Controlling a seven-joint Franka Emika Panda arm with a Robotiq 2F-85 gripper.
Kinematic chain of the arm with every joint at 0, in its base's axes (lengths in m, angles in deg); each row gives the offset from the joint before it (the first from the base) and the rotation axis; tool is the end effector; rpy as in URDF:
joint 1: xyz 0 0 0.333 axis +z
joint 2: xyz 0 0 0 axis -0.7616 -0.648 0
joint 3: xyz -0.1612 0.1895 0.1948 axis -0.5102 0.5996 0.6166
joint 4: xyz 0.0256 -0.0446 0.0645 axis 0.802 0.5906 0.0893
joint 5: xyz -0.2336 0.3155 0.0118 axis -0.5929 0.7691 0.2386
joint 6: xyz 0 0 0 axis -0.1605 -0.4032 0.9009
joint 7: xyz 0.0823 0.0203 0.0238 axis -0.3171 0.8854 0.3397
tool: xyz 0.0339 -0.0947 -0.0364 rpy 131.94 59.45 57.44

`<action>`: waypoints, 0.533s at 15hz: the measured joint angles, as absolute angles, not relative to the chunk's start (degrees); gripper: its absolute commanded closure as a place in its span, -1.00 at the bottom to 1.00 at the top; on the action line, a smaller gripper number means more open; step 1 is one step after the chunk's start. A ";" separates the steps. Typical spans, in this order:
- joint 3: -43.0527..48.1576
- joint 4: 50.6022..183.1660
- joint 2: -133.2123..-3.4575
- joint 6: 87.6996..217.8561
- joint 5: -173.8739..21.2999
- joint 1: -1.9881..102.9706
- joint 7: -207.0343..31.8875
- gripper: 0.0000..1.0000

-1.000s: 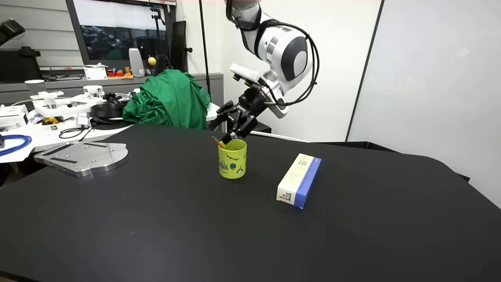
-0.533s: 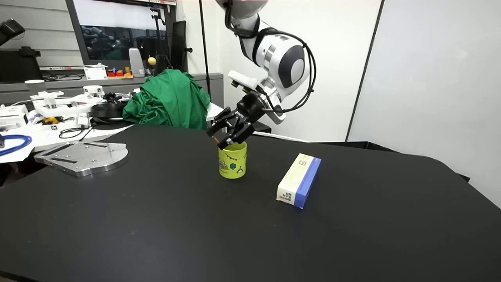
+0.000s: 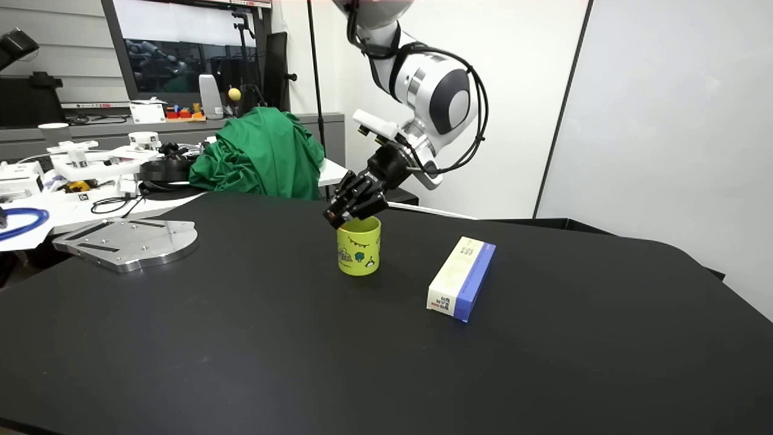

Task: Pick up the object from the table and put it in the yellow cup, and move it back to the table

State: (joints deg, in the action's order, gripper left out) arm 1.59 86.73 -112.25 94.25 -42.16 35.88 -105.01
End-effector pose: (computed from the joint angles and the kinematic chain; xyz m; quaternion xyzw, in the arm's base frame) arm 0.6636 -0.1387 0.1545 -0.8262 0.3471 0.3897 0.2125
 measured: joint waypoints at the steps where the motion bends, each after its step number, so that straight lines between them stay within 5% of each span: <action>1: 1.59 86.62 -112.23 94.41 -42.19 35.90 -105.01 0.98; 8: 2.27 86.00 -111.30 92.69 -42.08 35.90 -105.01 0.95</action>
